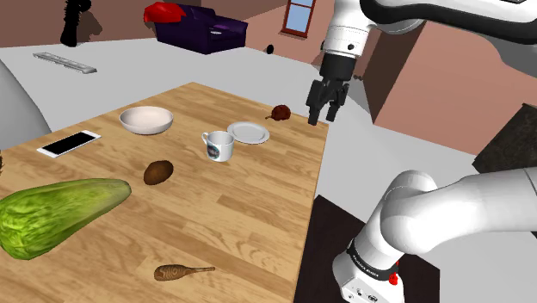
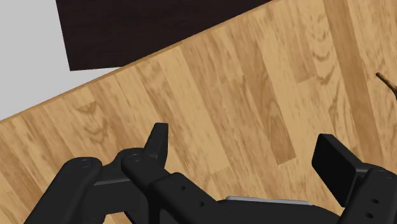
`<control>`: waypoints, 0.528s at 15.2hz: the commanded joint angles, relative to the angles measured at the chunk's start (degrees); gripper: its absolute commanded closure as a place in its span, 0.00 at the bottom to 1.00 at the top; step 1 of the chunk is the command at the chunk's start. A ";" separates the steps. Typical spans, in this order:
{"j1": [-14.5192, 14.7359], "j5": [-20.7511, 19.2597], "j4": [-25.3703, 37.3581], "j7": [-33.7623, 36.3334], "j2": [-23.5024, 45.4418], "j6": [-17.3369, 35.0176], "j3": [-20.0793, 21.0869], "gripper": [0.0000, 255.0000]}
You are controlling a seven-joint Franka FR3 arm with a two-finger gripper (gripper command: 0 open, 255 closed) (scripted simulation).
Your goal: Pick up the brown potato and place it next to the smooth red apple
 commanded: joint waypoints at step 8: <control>-0.56 7.25 -1.10 14.52 8.01 9.54 7.55 0.00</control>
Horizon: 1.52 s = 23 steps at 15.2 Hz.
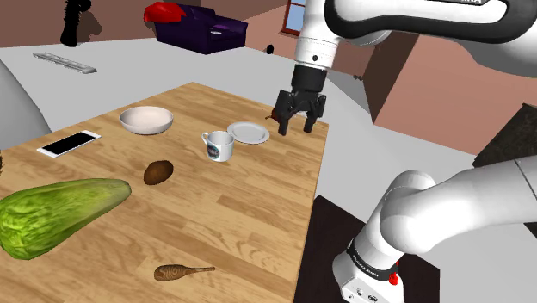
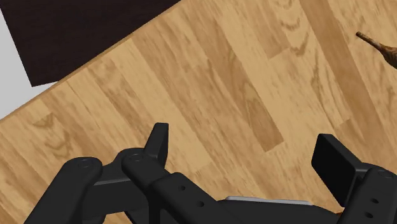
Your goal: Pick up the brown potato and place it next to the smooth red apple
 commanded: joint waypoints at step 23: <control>-0.55 3.78 23.31 45.33 47.48 29.00 14.08 0.00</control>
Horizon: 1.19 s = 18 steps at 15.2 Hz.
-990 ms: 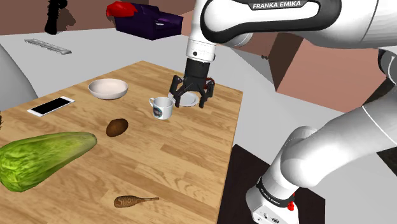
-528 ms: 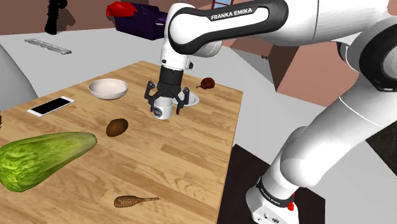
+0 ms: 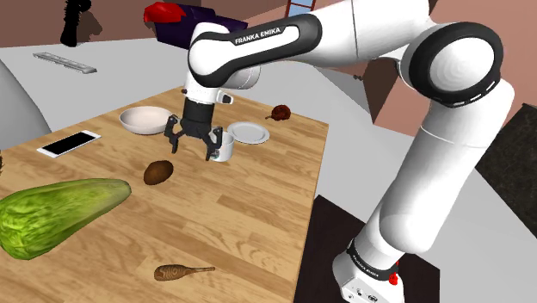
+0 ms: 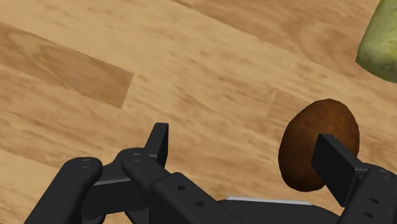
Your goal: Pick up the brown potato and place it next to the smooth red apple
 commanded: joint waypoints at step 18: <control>4.26 -3.60 17.41 15.49 23.73 8.26 -2.59 0.00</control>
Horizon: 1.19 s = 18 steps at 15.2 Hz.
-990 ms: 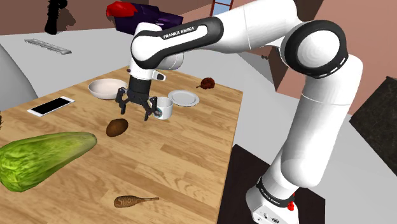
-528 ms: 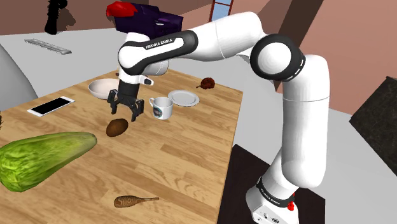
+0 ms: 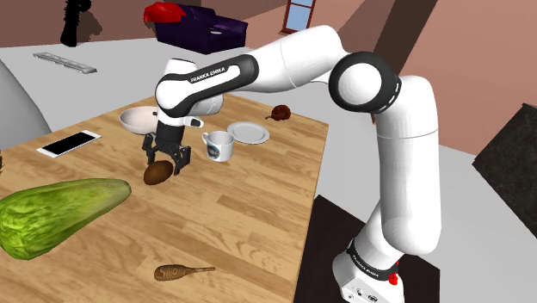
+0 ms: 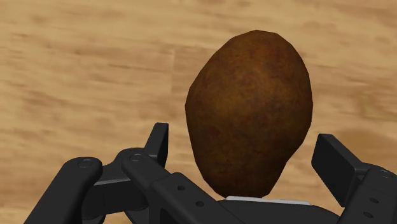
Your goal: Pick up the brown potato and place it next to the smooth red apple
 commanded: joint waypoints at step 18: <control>-0.01 -0.01 0.42 0.25 -0.54 -0.90 0.03 1.00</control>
